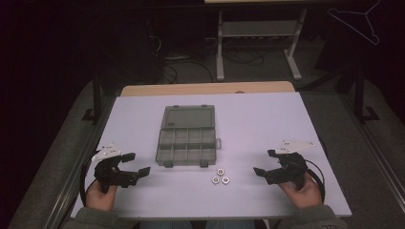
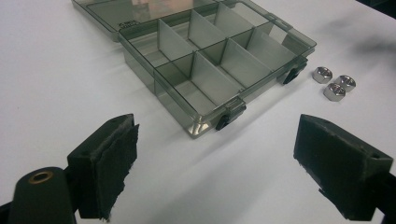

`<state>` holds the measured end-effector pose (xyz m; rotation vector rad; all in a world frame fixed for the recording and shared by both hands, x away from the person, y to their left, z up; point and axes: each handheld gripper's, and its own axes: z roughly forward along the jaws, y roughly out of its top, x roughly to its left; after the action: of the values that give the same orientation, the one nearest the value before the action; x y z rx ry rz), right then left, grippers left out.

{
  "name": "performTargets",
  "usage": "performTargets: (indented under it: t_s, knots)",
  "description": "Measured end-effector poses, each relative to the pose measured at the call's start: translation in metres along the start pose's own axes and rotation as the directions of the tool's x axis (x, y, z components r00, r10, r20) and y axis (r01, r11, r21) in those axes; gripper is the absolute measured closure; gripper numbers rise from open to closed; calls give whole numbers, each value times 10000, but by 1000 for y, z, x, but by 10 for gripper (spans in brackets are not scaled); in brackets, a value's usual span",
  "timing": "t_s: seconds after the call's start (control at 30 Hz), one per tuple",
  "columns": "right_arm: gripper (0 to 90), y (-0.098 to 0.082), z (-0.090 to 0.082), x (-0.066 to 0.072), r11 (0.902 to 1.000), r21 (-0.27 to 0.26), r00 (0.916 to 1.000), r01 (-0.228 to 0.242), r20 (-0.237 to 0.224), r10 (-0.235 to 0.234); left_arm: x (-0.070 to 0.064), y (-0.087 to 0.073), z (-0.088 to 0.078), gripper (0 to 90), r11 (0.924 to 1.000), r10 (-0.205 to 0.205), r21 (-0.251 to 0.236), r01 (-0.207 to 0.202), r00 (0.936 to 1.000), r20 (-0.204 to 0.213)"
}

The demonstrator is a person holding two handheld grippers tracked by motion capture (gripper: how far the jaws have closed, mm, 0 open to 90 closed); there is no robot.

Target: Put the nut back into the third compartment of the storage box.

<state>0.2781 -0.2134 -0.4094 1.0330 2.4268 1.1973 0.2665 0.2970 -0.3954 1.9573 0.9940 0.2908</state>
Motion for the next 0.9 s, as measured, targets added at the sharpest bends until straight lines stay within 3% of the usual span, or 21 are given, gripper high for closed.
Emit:
performTargets:
  t_s: [0.37,0.5,0.63,0.67,0.9]
  knots:
    - [146,8,5,8,9994,237,9995,248,-213,-243,-1,-1,-2,128,10000,22,-43,-22,10000,-25]
    - [176,18,11,17,9973,419,9972,599,-463,-579,-1,-2,-2,128,10000,-52,-52,51,10000,-68]
    - [206,26,17,25,9931,656,9933,977,-676,-932,-1,-1,-1,128,10000,-25,-50,25,10000,-45]
    - [244,31,21,30,9898,832,9900,1159,-907,-1083,-1,-1,-1,128,10000,-8,-30,8,10000,-46]
    - [322,44,42,46,9742,1676,9801,1508,-1541,-1252,-1,-1,-1,128,10000,-48,-72,47,10000,-36]
